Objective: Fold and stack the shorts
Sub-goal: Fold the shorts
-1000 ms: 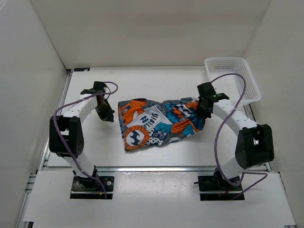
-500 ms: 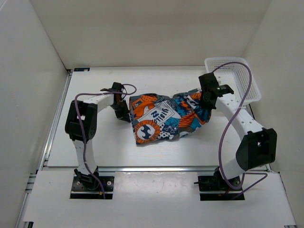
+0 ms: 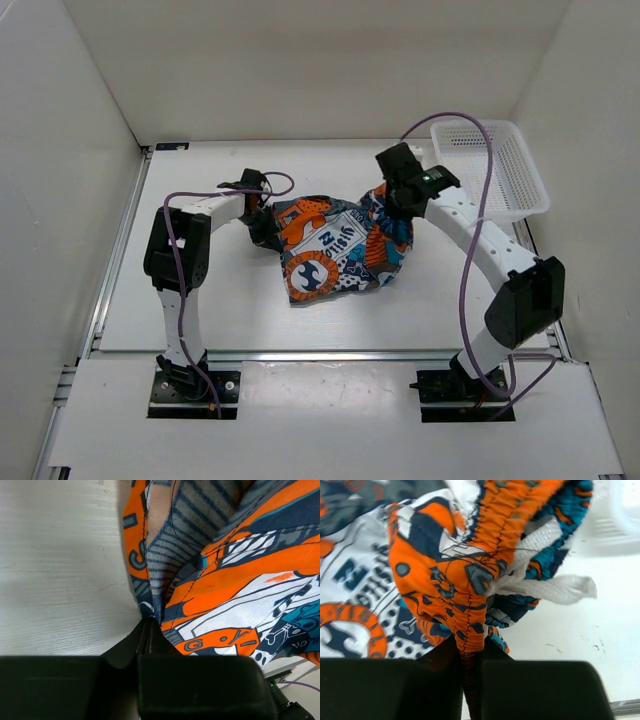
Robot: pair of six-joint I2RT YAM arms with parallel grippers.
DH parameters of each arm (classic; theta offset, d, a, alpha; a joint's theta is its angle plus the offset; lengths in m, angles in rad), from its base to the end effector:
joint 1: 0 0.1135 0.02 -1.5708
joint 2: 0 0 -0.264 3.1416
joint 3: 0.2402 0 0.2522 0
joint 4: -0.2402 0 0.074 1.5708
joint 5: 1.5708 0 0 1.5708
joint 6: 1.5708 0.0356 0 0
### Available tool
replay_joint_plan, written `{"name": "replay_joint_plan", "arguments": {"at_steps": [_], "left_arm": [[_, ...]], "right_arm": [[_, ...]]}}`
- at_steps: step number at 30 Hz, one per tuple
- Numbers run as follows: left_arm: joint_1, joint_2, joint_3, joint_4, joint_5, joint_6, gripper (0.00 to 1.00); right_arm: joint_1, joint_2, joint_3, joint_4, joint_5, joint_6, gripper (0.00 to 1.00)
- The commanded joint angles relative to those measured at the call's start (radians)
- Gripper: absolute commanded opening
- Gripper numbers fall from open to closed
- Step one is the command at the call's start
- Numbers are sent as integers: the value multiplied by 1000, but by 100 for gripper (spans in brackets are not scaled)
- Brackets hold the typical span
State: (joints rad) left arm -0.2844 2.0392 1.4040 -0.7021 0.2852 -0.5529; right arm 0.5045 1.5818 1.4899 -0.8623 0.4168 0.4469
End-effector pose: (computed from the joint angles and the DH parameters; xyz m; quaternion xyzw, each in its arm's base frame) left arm 0.3782 -0.1210 0.1468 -0.1152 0.9765 -0.1758 0.0480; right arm 0.2993 0.1488 0.3278 0.0359 0.9337 -0.0393 0.3542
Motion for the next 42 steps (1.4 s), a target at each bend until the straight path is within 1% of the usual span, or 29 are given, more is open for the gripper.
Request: {"name": "replay_joint_plan", "arguments": {"at_steps": [1,3,5,9,12,16,17,19,20,21,22,24,25,26,27,28,29,30,31,32,33,35,36,37,38,39,40,41,42], "left_arm": [[2,15,3,13,2,18,10],[11,15,3,13,11,18,10],[20,15,-7,13,11,18,10],[30,6,-25,13,11,27,10],[51,6,-34,13,11,36,10],[51,-5,-34,13,11,36,10],[51,-5,-34,13,11,36,10],[74,-16,-34,13,23,36,10],[74,-16,-34,13,23,36,10],[86,-16,-34,13,32,53,10],[102,-16,-4,3,43,76,10],[111,-16,27,-32,54,85,10],[126,-25,59,-71,54,99,10],[142,-46,75,-89,34,108,10],[142,-63,90,-106,22,108,13],[155,-80,116,-137,8,108,17],[156,-118,130,-149,-3,108,18],[156,-138,144,-161,-35,108,19],[156,-157,156,-174,-47,108,19],[143,-174,180,-184,-60,117,19],[127,-201,190,-194,-79,117,11],[65,-214,211,-209,-89,126,10],[47,-214,211,-218,-80,127,11],[13,-205,211,-218,-70,127,17],[-1,-186,220,-218,-70,127,24],[-16,-174,220,-218,-60,136,39],[-45,-165,220,-218,-60,136,51],[-59,-165,230,-218,-60,136,60],[-73,-149,230,-218,-60,136,68]], "right_arm": [[96,67,110,-3,14,24,0],[158,118,148,-14,14,24,0],[192,158,207,-14,4,33,0],[285,294,314,-23,-7,33,0],[330,391,403,-23,-16,13,0],[371,516,533,-23,-96,-7,0],[381,547,576,-23,-136,-22,15],[381,547,601,-23,-190,-36,44],[381,508,583,2,-229,-36,61],[381,474,557,31,-243,-45,84],[381,401,529,87,-254,-45,89],[341,334,462,118,-263,-45,89],[324,304,436,118,-272,-33,88],[283,244,402,129,-273,-24,84],[260,216,320,129,-273,-13,78],[237,163,269,147,-273,2,63],[191,141,218,147,-273,3,53],[169,124,128,157,-283,18,44],[148,101,89,157,-302,30,29],[109,92,52,157,-320,30,25],[94,74,-12,167,-334,39,23],[72,58,-69,181,-363,53,23],[59,58,-107,193,-363,53,26],[46,49,-121,194,-375,62,35],[46,49,-132,203,-391,62,37],[36,40,-141,203,-391,62,41],[35,40,-152,203,-391,62,47],[25,40,-152,203,-391,62,47],[25,29,-164,203,-391,62,51]]}}
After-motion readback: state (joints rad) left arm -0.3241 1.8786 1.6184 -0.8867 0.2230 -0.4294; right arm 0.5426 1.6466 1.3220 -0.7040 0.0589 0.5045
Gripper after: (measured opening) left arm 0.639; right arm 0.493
